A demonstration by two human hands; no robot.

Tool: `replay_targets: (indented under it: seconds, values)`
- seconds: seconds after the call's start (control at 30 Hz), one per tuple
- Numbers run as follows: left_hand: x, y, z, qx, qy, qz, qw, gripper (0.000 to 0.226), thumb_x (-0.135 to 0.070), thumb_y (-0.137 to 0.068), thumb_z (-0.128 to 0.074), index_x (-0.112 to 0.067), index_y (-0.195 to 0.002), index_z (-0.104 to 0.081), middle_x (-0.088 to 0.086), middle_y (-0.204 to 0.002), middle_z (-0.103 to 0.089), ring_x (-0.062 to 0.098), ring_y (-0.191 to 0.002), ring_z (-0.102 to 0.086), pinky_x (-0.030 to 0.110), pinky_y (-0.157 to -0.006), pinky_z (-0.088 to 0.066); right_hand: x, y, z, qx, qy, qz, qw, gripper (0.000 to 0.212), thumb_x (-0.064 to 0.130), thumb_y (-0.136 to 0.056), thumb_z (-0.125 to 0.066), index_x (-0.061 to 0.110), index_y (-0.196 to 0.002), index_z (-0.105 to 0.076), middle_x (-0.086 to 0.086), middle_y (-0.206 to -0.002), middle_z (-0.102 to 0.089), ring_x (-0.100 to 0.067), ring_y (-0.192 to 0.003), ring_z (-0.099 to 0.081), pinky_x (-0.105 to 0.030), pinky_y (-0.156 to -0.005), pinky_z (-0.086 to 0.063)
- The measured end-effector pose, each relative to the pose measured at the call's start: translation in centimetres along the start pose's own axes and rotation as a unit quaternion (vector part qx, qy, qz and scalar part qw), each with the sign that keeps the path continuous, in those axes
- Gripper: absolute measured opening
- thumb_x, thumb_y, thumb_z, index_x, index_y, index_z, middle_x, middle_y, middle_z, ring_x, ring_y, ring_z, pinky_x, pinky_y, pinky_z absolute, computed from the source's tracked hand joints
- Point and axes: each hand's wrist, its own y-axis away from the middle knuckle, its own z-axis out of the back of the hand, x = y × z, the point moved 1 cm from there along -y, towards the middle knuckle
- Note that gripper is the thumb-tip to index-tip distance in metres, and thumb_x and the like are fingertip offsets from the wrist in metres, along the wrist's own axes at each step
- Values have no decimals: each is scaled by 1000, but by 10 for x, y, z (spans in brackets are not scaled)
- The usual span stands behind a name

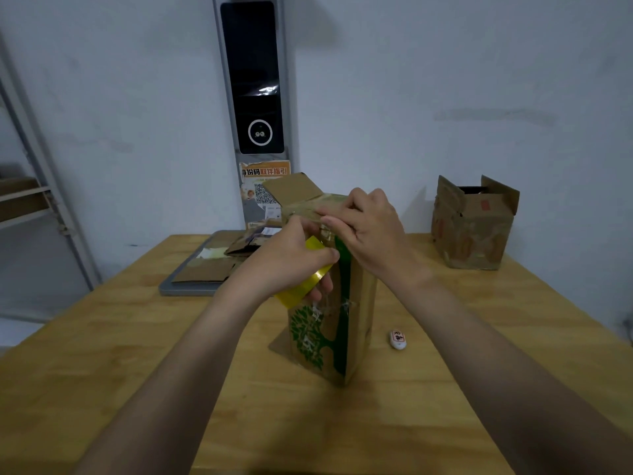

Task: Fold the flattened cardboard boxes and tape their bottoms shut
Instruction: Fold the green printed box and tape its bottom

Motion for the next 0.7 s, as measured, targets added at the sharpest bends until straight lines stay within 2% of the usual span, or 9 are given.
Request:
replay_targets:
  seconds: [0.07,0.17,0.37,0.47,0.6,0.7]
  values:
    - [0,1,1,2,15,-4,1000,34,-34,-98,-65,-30,-118,-38,3,-76,-79,25,-62,-76,29,-49,-57,-2,8,-4,-19,31,38,999,42,52,-103,-40,37,-132,-67,-2,-103,-59,-27,-95,-48,-45,-81,-45]
    - [1,1,1,5,27,-11,1000,30,-31,-99,-66,-28,-115,-40,6,-76,-78,26,-59,-75,29,-47,-56,-5,16,-8,-38,25,60,997,35,47,-103,-47,38,-127,-70,-2,-109,-60,-28,-98,-48,-46,-83,-44]
    - [0,3,3,45,33,8,998,35,-32,-103,-59,-20,-128,-39,12,-76,-78,28,-66,-77,32,-54,-60,0,12,-14,-105,-29,61,992,23,38,-96,-66,29,-111,-80,-1,-96,-65,-31,-87,-49,-46,-72,-46]
    - [-3,1,8,59,20,32,998,36,-33,-104,-58,-19,-129,-38,13,-76,-78,26,-67,-78,27,-50,-57,0,12,-15,-111,-30,65,991,22,37,-96,-68,28,-111,-80,-1,-95,-65,-31,-87,-49,-45,-69,-47]
    - [1,-2,10,75,-47,91,992,34,-33,-106,-53,-5,-126,-48,17,-75,-77,29,-67,-78,29,-50,-57,-3,13,-17,-123,-10,76,989,21,33,-97,-68,27,-113,-79,0,-95,-65,-30,-88,-50,-43,-69,-49]
    - [3,-5,12,77,-45,115,989,29,-30,-108,-49,-9,-127,-47,18,-77,-77,27,-64,-77,29,-49,-57,0,15,-23,-140,24,78,987,22,32,-97,-68,22,-114,-79,-1,-95,-67,-29,-89,-51,-41,-68,-49]
